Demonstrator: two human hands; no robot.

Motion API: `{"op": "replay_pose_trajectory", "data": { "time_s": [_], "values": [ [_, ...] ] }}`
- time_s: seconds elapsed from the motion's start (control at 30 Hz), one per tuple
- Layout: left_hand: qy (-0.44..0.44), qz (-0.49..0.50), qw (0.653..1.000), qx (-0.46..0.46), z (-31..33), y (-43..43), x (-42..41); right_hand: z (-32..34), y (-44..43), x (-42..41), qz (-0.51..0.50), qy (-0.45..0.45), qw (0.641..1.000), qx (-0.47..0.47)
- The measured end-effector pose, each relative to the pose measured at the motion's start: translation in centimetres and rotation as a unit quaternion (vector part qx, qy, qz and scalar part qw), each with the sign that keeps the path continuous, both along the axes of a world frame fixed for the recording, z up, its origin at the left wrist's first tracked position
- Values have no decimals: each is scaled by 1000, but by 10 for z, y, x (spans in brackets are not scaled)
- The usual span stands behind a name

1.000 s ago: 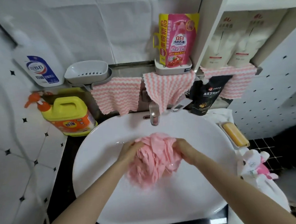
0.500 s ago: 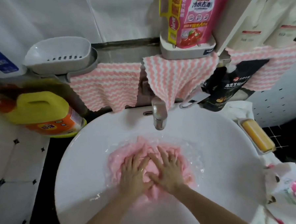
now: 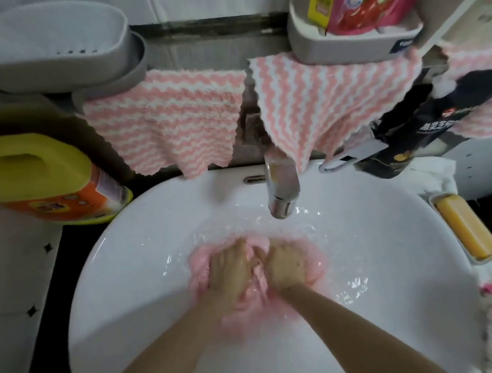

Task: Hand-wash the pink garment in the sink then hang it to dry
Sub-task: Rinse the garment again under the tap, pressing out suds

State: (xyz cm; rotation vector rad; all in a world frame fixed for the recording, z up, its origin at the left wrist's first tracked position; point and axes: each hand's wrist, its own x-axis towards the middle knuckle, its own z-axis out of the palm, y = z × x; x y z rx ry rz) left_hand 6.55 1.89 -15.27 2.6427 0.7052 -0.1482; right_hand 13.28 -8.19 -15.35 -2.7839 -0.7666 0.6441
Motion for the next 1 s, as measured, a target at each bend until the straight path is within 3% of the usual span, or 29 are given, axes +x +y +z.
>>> {"op": "replay_pose_trajectory", "data": {
  "time_s": [0.07, 0.13, 0.2, 0.3, 0.33, 0.4, 0.47, 0.53, 0.67, 0.8, 0.9, 0.97, 1.0],
  "values": [
    [17, 36, 994, -100, 11, 12, 4, 20, 6, 17, -26, 78, 997, 2],
    [-35, 106, 972, -204, 28, 23, -5, 34, -1, 29, -73, 189, 976, 84],
    [-111, 143, 951, -252, 43, 29, -24, 47, -22, 26, -123, 219, 958, 136],
    [-87, 46, 975, -198, 54, 22, -54, 46, -47, 2, -75, 48, 991, 97],
    [-57, -1, 989, -138, 50, 16, -62, 41, -50, -5, -47, 35, 995, 84],
    [-5, -73, 997, -12, 30, 4, -76, 25, -49, -16, -26, 95, 993, 67],
    [21, -89, 996, 24, 10, -7, -82, 10, -44, -30, 53, 90, 994, 40],
    [7, -87, 996, 13, -3, -15, -81, 3, -41, -44, 125, 16, 991, 40],
    [-102, -69, 992, 32, -18, -27, -69, -13, -40, -52, 116, -27, 990, 78],
    [-137, -63, 987, 61, -36, -24, -54, -26, -32, -40, 100, -64, 985, 126],
    [-48, -25, 998, 41, -23, -15, -34, -29, -26, -25, 89, -68, 986, 124],
    [54, -5, 998, 23, -5, -11, -17, -22, -18, -11, 97, -94, 989, 61],
    [76, -5, 997, 12, -5, -9, -12, -15, -13, -6, 108, -66, 991, 33]
  ]
}}
